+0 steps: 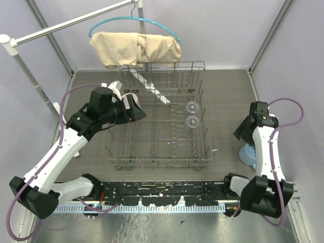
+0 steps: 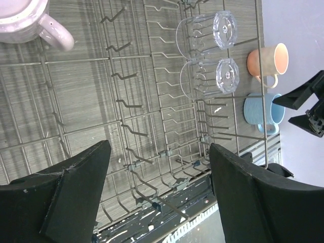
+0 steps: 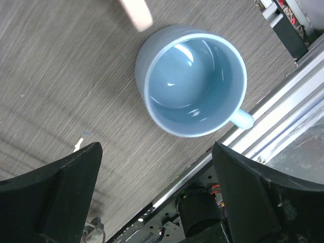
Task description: Load the cups into the dish rack
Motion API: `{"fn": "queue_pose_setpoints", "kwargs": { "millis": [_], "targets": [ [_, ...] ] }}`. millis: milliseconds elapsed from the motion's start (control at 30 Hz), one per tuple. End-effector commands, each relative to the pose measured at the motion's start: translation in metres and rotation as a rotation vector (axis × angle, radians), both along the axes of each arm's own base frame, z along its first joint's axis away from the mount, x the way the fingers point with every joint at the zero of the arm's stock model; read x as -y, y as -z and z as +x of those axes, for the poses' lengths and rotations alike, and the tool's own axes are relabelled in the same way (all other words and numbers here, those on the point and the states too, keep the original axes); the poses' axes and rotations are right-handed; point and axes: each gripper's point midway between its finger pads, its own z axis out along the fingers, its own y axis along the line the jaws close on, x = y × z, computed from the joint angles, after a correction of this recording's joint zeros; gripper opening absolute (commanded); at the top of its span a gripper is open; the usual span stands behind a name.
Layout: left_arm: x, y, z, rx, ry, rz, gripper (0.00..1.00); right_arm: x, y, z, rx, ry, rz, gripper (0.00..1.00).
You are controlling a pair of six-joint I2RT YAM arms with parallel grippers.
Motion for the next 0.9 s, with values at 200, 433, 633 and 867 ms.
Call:
{"fn": "queue_pose_setpoints", "kwargs": {
  "millis": [200, 433, 633, 867],
  "targets": [
    [-0.012, 0.003, 0.006, 0.004, 0.015, -0.026, 0.86, -0.001, 0.037, 0.032, 0.027, -0.04, 0.123, 0.93],
    [-0.016, 0.005, 0.012, -0.006, -0.014, -0.034, 0.86, -0.001, 0.056, 0.033, -0.034, -0.057, 0.142, 0.93],
    [-0.017, 0.008, 0.014, -0.012, -0.033, -0.041, 0.86, -0.008, 0.072, 0.041, -0.057, -0.079, 0.201, 0.85],
    [-0.016, 0.013, 0.018, -0.025, -0.051, -0.054, 0.86, -0.016, 0.062, 0.071, 0.018, -0.098, 0.27, 0.8]
  ]
}}
